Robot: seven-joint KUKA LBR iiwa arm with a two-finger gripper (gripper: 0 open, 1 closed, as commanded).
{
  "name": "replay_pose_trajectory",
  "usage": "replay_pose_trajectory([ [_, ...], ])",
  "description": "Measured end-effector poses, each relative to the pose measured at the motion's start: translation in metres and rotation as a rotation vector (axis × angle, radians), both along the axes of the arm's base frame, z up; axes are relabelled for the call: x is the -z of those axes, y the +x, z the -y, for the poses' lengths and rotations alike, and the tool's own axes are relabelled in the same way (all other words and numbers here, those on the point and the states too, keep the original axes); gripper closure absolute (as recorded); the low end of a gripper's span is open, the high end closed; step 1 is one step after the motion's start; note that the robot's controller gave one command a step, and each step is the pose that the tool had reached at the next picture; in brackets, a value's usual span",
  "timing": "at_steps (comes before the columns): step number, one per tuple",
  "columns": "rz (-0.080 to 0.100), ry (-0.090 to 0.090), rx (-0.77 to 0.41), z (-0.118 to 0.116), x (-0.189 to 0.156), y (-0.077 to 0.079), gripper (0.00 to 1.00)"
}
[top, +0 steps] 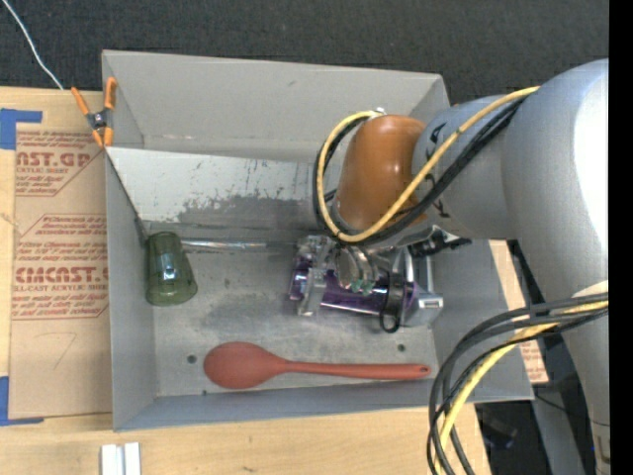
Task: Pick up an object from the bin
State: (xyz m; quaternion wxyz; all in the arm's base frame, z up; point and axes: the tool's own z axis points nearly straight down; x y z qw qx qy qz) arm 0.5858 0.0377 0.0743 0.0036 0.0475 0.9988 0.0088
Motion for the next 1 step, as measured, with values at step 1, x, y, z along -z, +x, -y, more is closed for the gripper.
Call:
replay_pose_trajectory([
  [1, 0.000, 0.004, -0.053, -0.0017, 0.0002, 0.0008, 1.00],
])
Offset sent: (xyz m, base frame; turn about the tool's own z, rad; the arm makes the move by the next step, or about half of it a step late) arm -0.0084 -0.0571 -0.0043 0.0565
